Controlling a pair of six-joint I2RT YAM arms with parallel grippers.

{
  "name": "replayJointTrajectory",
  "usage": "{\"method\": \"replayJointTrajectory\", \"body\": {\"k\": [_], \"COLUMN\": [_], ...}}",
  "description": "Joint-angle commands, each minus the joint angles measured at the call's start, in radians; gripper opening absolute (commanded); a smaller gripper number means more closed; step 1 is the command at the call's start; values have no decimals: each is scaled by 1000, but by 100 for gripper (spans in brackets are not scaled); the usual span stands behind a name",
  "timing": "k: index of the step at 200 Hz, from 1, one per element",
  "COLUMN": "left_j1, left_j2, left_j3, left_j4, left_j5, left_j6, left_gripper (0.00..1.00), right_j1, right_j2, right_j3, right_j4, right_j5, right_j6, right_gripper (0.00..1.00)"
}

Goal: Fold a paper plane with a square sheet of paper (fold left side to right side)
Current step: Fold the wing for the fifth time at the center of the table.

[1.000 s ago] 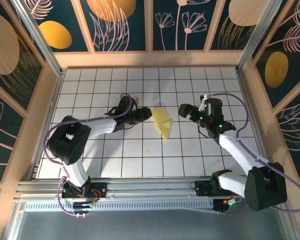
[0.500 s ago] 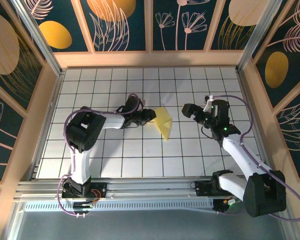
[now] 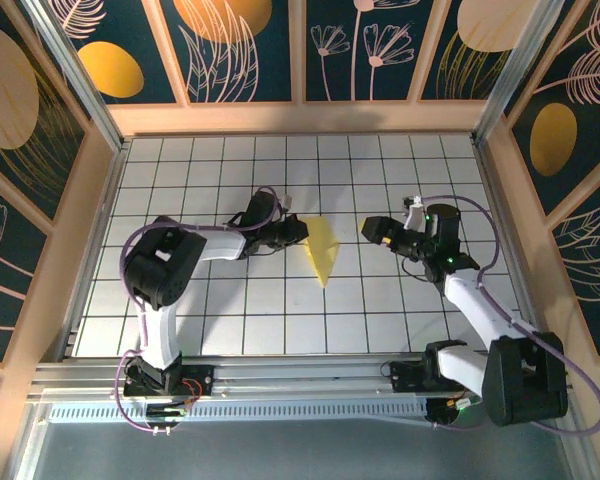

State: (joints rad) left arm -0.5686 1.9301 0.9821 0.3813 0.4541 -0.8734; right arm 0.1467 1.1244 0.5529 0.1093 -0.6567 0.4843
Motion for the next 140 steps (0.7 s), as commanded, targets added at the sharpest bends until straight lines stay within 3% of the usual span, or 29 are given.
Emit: {"method": "replayJointTrajectory", "body": {"k": [1,31,73,140], "left_j1": [1,10,21,22], "left_j2": [-117,-211,-284,-266], "left_j3": [-85,-208,-331,-351], "left_j4": [106,230,395,452], "left_j5": [38,131,228,289], "left_j6": [110,153,139,116], "left_gripper": [0,0,0,0], "right_j1": [11,82,172,236], "right_j2": [77,192,343,528], "right_j3": [-27,-50,-104,-153], "right_j4": [75,155,424,798], "right_j5": [-155,-165,-199,-264], "right_j6": [-52,-76,0,80], "right_gripper": [90,93,91,86]}}
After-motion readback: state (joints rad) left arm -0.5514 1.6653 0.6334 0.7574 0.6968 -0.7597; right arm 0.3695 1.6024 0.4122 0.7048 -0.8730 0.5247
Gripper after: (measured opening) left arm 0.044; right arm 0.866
